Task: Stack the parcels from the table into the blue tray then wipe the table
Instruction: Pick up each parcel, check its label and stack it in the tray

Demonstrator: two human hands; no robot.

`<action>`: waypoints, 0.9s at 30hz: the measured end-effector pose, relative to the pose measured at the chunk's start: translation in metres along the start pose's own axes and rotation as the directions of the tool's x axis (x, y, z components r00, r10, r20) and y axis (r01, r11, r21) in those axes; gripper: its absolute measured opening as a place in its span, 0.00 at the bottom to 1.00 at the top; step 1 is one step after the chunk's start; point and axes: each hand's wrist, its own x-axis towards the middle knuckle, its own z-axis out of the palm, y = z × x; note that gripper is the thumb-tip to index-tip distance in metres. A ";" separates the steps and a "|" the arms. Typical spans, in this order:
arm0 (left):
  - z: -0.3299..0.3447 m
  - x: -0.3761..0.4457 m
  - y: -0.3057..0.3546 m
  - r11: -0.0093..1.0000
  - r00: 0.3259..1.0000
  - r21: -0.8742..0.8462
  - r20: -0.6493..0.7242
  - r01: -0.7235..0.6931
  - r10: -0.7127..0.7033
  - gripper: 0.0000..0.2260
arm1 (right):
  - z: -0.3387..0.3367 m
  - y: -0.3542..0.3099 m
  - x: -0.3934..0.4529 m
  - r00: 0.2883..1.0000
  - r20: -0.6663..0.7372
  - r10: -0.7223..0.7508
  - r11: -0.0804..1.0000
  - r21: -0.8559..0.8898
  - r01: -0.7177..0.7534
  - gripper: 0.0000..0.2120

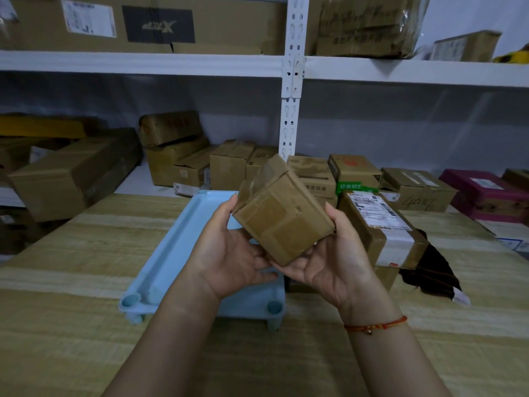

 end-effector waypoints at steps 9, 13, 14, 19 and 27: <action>-0.003 -0.002 0.005 0.994 0.992 0.063 -0.079 -0.094 0.099 0.29 | -0.003 0.002 0.000 0.981 -0.156 -0.112 0.952 -0.301 0.061 0.15; -0.006 0.000 0.003 0.973 0.965 0.104 -0.143 -0.205 0.219 0.28 | -0.001 0.002 -0.003 0.963 -0.198 -0.183 0.916 -0.390 0.094 0.10; -0.007 0.001 0.002 0.967 0.957 0.123 -0.157 -0.225 0.242 0.26 | -0.001 0.002 -0.004 0.958 -0.202 -0.205 0.899 -0.426 0.102 0.09; -0.013 0.005 -0.002 0.916 0.918 0.283 -0.196 -0.284 0.345 0.18 | 0.005 0.002 -0.008 0.930 -0.157 -0.334 0.832 -0.513 0.212 0.12; -0.021 0.005 -0.007 0.817 0.905 0.469 -0.082 -0.334 0.418 0.37 | 0.006 0.004 -0.007 0.869 -0.007 -0.495 0.677 -0.629 0.381 0.09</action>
